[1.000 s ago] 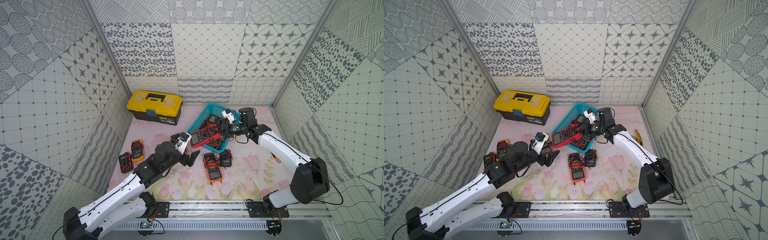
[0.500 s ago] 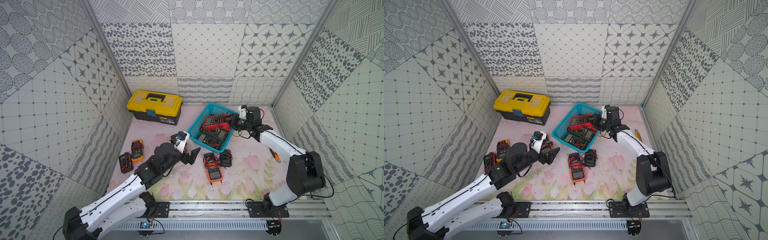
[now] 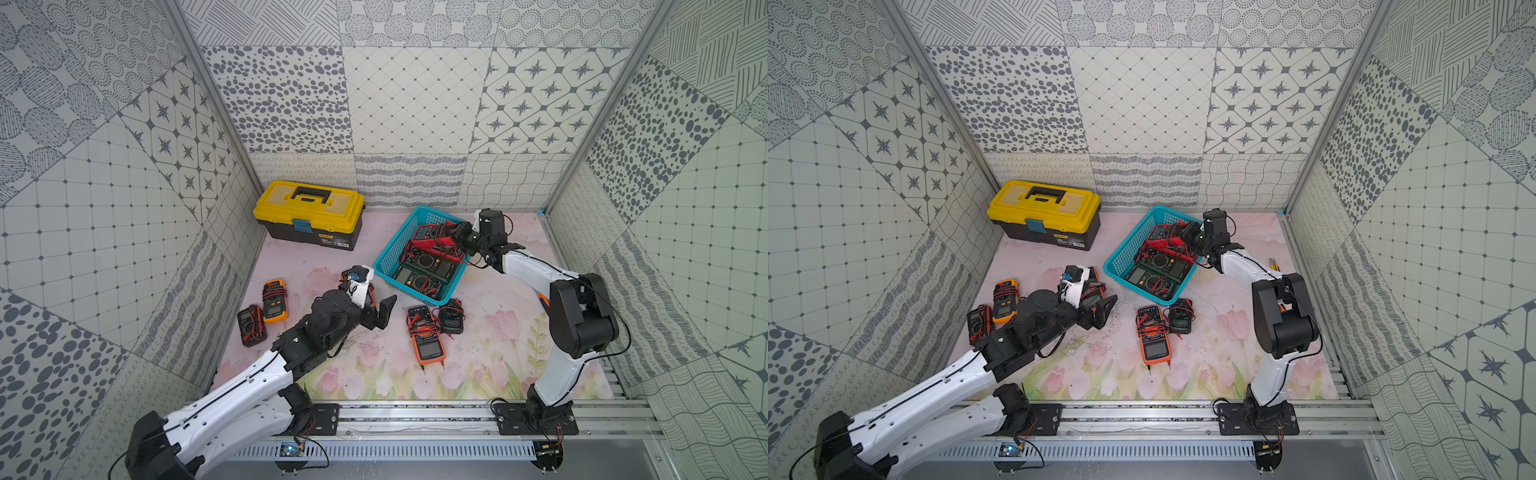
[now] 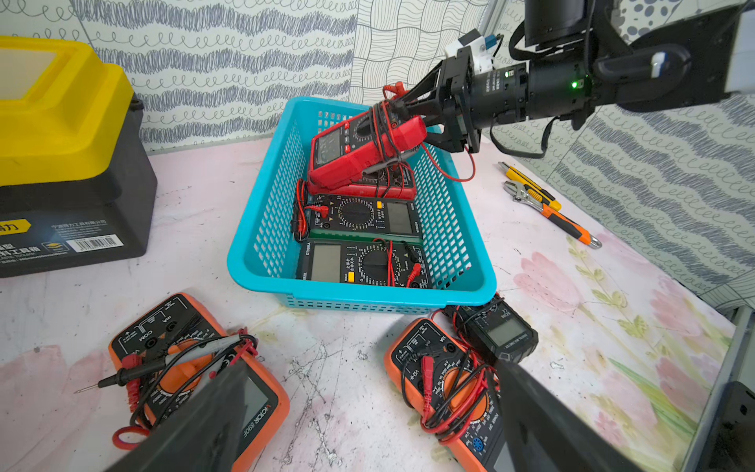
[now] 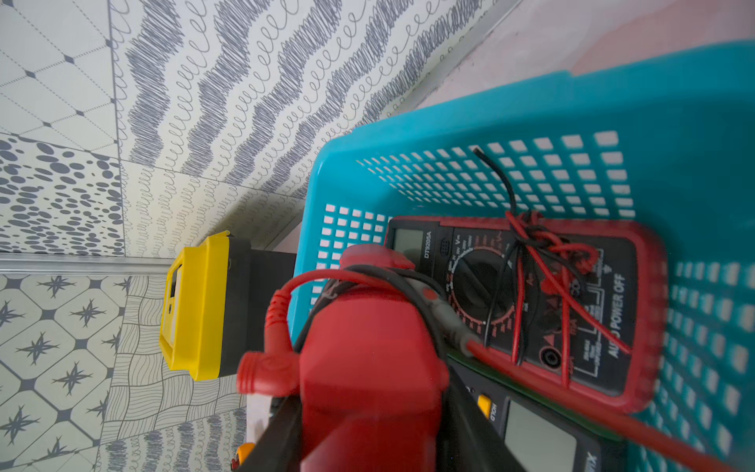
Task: Put the multimeter into the basket
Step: Place the multimeter in the basket.
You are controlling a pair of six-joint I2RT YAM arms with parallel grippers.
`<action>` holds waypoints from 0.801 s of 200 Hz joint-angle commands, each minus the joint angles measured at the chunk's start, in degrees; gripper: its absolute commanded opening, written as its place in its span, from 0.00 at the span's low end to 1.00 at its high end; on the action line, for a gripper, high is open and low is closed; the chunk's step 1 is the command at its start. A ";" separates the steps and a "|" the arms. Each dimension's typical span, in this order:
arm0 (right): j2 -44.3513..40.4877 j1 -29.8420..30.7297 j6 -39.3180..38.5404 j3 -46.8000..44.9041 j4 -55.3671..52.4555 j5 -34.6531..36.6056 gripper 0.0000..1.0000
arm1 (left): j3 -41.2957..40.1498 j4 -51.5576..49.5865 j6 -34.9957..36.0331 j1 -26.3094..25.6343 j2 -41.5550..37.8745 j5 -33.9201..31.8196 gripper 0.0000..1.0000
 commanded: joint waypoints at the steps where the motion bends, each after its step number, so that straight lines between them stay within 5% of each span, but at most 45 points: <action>1: 1.35 0.17 2.80 4.15 11.50 0.63 0.00 | -0.27 4.41 -1.46 0.01 0.59 -1.56 0.99; 73: 6.39 0.20 0.49 6.69 7.22 3.23 0.00 | -0.99 5.78 -1.76 0.02 2.02 -1.31 0.99; 121: 6.19 0.27 -2.40 8.54 -2.42 5.51 0.59 | -0.81 6.21 -1.81 0.01 2.83 -1.29 0.99; 160: 6.11 0.27 -4.93 12.93 -12.20 8.38 0.75 | -0.63 6.26 -1.59 0.03 2.95 -1.47 0.99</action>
